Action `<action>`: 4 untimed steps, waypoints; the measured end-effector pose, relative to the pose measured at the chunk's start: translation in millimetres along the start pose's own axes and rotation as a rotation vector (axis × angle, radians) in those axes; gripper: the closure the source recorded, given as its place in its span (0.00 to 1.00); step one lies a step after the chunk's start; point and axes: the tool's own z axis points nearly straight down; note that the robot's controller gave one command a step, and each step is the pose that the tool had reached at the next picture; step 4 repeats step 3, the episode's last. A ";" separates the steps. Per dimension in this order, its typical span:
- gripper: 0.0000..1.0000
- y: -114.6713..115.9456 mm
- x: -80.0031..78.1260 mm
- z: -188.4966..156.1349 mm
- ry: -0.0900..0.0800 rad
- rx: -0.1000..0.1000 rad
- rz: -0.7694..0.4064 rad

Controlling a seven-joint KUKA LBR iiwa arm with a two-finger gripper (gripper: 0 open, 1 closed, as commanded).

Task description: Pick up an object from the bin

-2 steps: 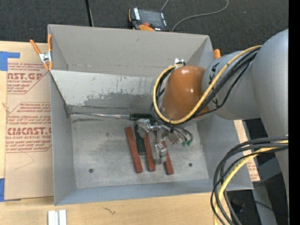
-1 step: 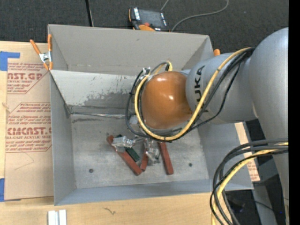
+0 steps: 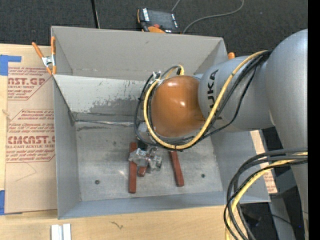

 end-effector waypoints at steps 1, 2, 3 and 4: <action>1.00 -3.1 -12.2 -56.9 0.000 0.002 -0.042; 1.00 5.6 -1.9 -40.1 0.004 -0.006 -0.099; 1.00 16.8 -7.1 -153.4 -0.001 0.004 -0.116; 1.00 16.8 -7.1 -153.4 -0.001 0.004 -0.116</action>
Offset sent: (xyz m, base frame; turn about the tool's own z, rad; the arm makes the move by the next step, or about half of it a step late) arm 0.0061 0.0073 0.0540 -0.0424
